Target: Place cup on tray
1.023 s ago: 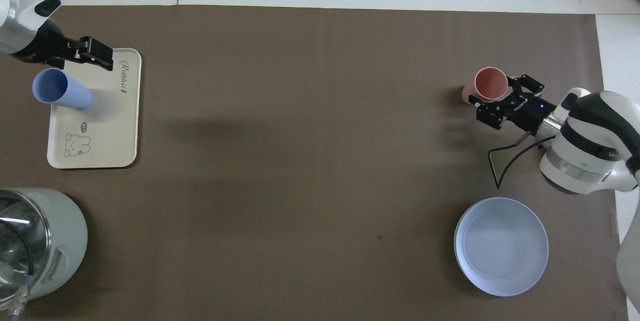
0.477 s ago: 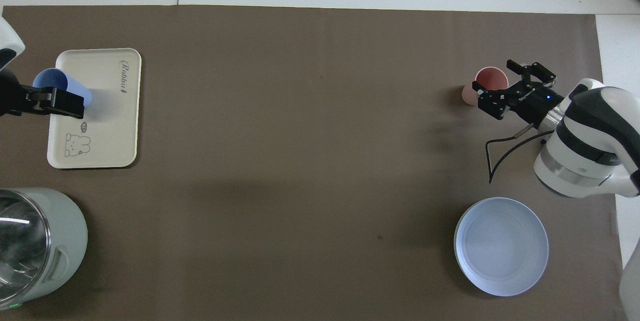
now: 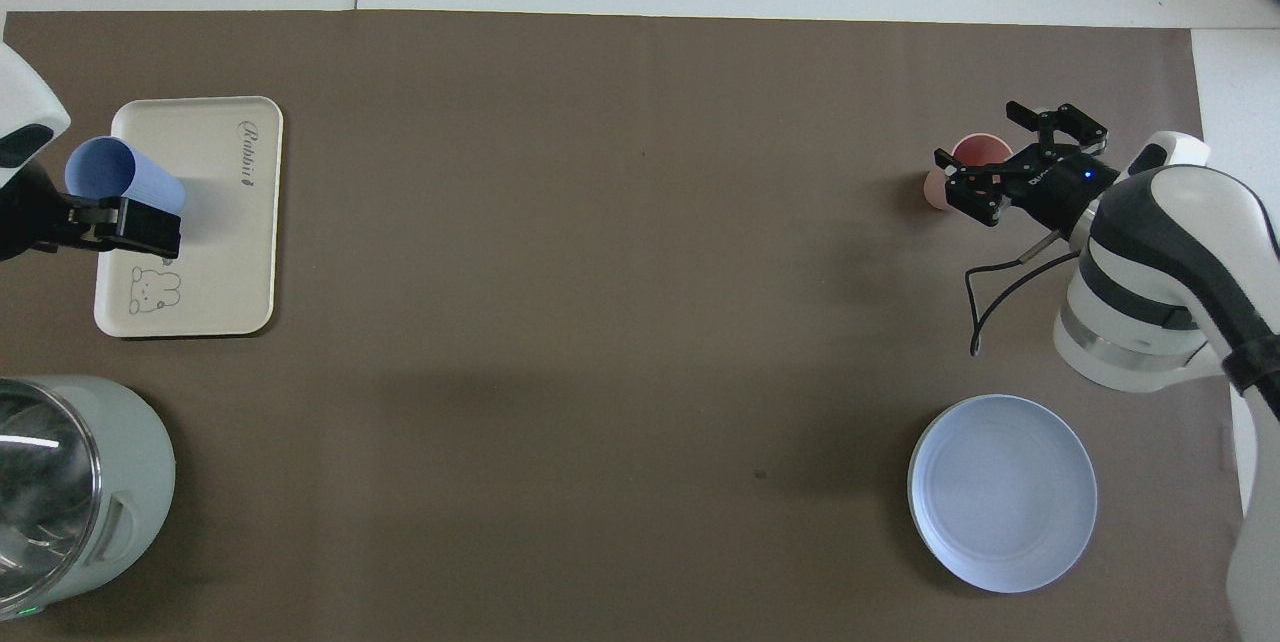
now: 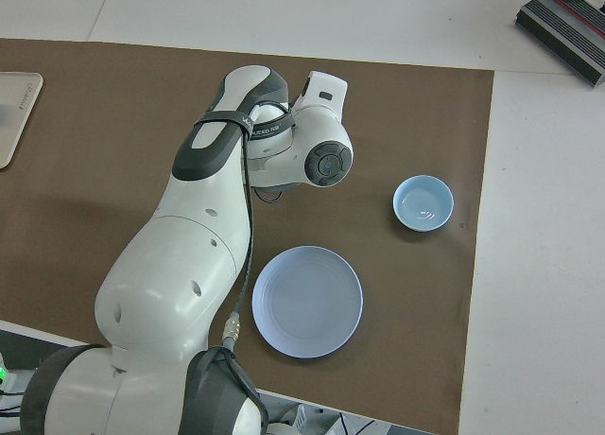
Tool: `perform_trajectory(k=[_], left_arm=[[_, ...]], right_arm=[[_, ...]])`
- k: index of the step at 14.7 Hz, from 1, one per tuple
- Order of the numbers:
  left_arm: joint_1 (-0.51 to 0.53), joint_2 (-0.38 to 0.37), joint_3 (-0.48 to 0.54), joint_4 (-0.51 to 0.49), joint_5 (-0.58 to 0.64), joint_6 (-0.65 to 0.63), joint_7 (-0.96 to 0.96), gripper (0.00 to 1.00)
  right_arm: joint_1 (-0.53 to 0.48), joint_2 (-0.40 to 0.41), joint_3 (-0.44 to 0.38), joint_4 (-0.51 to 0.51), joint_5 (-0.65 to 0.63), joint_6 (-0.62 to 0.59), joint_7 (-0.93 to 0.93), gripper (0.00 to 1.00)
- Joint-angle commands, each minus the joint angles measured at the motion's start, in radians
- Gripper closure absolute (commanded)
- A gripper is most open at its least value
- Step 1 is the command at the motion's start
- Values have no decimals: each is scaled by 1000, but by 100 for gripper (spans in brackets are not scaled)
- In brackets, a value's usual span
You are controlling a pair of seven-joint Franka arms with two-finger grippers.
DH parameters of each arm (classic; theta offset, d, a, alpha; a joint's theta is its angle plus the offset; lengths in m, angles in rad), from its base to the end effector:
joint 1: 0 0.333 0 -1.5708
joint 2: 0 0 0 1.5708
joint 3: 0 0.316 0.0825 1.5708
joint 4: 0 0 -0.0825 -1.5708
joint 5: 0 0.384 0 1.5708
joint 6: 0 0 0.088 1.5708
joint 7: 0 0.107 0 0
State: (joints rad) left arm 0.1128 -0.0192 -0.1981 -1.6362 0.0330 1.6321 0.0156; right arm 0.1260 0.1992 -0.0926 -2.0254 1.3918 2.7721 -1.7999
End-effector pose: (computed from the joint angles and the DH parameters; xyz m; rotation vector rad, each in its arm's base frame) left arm 0.5517 -0.0448 0.6094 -3.1012 0.1593 -0.0248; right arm 0.6086 -0.0203 0.3858 -2.5688 -0.8364 -1.2797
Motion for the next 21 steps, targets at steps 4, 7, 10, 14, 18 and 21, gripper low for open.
perform_trajectory(k=[4, 7, 10, 14, 18, 21], left_arm=[[10, -25, 9, -25, -64, 3, 3, 0], [10, -27, 11, -30, -62, -1, 4, 0], [10, -31, 11, -34, -62, -5, 3, 0], [10, -31, 13, -33, -62, 0, 0, 0], [10, -15, 14, 4, -56, 3, 1, 0], [11, -18, 14, 24, -54, -14, 0, 0]], right_arm=[[-3, -50, -7, 30, -520, -86, 504, 0], [-19, -115, -10, 33, -809, -210, 834, 0], [-48, -196, -10, 54, -1066, -433, 1226, 0], [-49, -265, -10, 89, -1321, -707, 1763, 0], [-54, -242, -1, 301, -1401, -1089, 1936, 0], [-58, -242, -7, 361, -1401, -1193, 1930, 0]])
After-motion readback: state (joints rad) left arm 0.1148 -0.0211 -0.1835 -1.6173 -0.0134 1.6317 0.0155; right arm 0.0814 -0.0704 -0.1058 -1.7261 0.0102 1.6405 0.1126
